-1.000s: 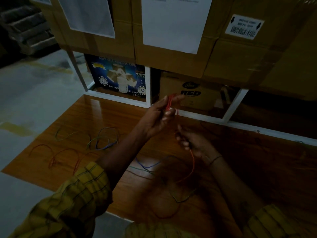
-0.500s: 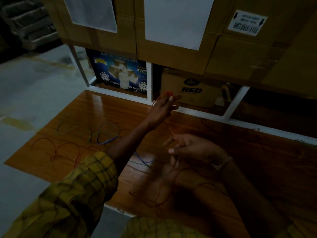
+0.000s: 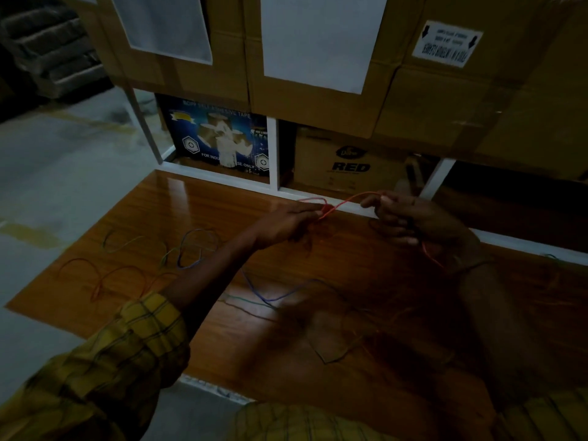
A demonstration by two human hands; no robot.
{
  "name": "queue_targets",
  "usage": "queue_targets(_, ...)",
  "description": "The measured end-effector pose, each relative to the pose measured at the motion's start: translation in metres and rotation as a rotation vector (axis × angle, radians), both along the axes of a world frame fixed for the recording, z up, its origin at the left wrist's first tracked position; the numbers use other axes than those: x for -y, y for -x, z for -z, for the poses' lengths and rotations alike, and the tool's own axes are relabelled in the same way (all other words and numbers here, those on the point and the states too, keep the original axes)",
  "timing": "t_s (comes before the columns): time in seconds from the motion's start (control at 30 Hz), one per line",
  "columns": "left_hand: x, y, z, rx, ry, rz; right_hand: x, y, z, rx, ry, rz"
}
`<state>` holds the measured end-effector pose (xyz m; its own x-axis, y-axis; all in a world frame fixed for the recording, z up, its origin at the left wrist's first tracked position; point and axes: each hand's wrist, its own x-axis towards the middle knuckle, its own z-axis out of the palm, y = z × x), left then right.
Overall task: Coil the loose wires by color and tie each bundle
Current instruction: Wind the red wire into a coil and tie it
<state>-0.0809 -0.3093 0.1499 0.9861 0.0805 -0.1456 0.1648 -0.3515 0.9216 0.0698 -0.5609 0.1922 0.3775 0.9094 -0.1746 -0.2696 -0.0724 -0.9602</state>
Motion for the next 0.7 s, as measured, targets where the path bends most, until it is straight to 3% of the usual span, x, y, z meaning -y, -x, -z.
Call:
queue_targets(0.13,0.012,0.011,-0.009,0.016,0.206,0.168,-0.024,-0.015,0.004,0.273,0.149,0.222)
queue_targets(0.27,0.013,0.013,-0.007,0.048,0.381,0.185,-0.040,-0.018,0.029,0.846,0.323,0.374)
queue_targets(0.43,0.007,0.012,-0.005,0.146,0.737,0.067,-0.057,-0.005,0.064,1.066,0.493,0.370)
queue_targets(0.53,0.006,0.008,-0.008,0.212,0.927,-0.044,-0.055,0.016,0.082,0.990,0.456,0.333)
queue_targets(0.7,0.004,-0.005,-0.014,0.283,1.122,-0.129,-0.061,0.064,0.099,0.408,0.376,0.292)
